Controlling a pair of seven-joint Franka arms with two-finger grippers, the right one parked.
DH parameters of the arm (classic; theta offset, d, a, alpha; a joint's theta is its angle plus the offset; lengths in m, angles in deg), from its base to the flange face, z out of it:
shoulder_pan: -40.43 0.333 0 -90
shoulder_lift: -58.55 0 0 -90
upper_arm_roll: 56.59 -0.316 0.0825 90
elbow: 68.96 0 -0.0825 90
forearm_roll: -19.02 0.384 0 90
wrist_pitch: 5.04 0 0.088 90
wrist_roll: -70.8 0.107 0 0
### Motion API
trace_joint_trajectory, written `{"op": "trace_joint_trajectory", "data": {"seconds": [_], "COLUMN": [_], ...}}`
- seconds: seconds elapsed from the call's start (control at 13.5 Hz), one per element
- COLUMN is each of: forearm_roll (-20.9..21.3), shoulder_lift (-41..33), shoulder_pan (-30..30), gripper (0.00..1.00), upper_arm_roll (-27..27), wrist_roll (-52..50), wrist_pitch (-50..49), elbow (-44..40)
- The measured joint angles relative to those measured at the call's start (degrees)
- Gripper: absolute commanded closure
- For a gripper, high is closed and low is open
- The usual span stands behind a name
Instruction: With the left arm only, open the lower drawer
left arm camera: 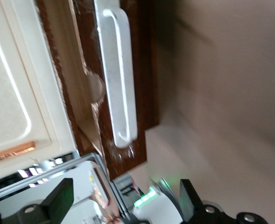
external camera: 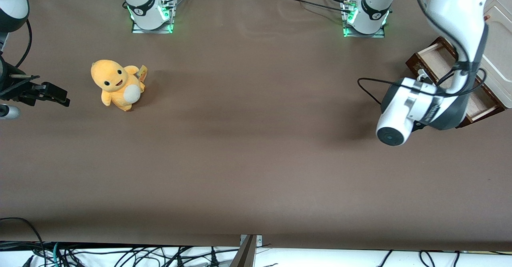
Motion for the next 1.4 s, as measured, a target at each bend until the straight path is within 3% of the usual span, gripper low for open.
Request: {"op": "trace_joint_trajectory", "data": {"seconds": [0.37,0.59,1.03,1.26,1.4], "forearm_roll": [-7.81,-16.07,-25.45,-28.25,-28.57], "shoulder_lift": [-5.58,-10.37,-14.21,-18.53,-22.18], "shoulder_pan": [0.28,2.50,3.41,-3.05,-7.83], "gripper": [0.00,0.00,0.00,0.00,0.00], "upper_arm_roll": [2.46,2.37,1.67,-8.41,-15.47], "wrist_roll": [14.25,26.81,38.80,44.97,48.07], "wrist_pitch": [0.06,0.16,2.18,9.61,17.16], "elbow": [-5.37,-9.76,-18.55,-17.34,-12.01]}}
